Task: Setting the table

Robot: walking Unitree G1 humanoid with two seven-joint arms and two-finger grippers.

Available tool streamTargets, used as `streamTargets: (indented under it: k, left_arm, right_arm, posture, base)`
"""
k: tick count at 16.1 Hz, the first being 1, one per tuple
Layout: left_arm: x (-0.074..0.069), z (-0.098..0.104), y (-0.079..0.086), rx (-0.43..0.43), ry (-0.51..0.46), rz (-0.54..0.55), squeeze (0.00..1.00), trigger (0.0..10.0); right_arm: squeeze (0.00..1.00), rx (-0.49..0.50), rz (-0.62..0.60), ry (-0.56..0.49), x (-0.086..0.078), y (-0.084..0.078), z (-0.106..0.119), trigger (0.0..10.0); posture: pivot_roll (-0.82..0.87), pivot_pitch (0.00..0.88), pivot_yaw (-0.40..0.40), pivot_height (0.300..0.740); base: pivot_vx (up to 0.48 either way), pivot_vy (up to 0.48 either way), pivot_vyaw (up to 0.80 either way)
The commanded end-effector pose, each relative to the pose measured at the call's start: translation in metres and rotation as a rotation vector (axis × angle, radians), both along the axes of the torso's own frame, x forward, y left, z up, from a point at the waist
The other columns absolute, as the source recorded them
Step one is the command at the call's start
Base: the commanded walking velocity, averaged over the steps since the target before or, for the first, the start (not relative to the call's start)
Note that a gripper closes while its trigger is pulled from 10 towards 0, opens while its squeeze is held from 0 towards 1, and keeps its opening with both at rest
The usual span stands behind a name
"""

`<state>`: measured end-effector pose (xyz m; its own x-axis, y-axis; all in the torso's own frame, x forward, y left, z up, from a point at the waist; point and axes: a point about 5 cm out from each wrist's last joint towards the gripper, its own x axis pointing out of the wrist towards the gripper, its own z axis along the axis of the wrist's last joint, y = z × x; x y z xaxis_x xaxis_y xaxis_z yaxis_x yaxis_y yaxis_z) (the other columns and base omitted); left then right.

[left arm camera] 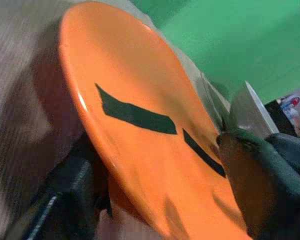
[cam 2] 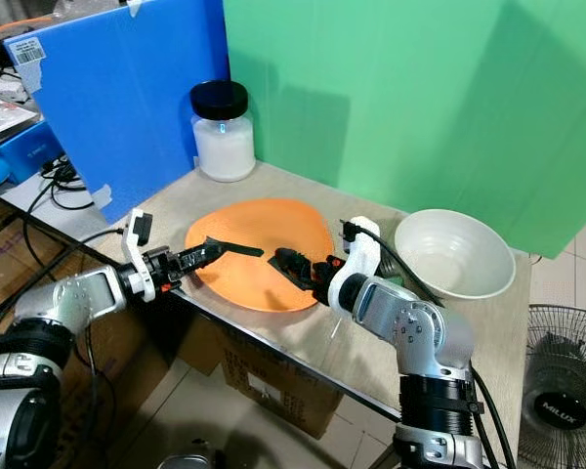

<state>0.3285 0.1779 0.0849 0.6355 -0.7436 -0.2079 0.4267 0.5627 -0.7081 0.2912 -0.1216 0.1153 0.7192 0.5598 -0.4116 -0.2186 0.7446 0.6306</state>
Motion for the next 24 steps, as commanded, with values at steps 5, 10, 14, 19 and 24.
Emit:
streamTargets:
  k: [5,10,14,19,24]
  left_arm:
    - [0.000,0.006,-0.009,-0.105,-0.044,0.010,0.00,0.0]
    - [-0.001,0.005,-0.007,-0.098,-0.024,0.021,0.00,0.0]
    - [-0.002,0.001,-0.004,-0.067,0.010,0.042,0.00,0.0]
    - [-0.001,-0.003,0.003,-0.032,0.031,0.115,0.00,0.0]
    - [0.005,0.010,0.016,0.018,-0.080,0.243,0.00,0.0]
  right_arm:
    - [0.00,0.041,0.030,-0.038,-0.002,0.002,0.009,10.0]
    - [0.00,0.055,0.041,-0.048,-0.002,0.004,0.011,10.0]
    - [0.00,0.051,0.046,-0.060,-0.001,0.003,0.014,10.0]
    - [0.00,0.017,0.070,-0.117,0.000,0.004,0.021,10.0]
    - [0.00,-0.009,0.032,-0.484,0.001,-0.009,0.088,10.0]
  posture:
    - [0.11,0.000,0.031,0.727]
    - [0.12,0.000,0.030,0.727]
    - [0.12,0.000,0.029,0.727]
    - [0.12,0.000,0.030,0.727]
    - [0.13,0.000,0.026,0.727]
  base:
    - [0.000,0.000,0.00]
    - [0.000,0.000,0.00]
    - [0.000,0.000,0.00]
    - [0.000,0.000,0.00]
    - [0.000,0.000,0.00]
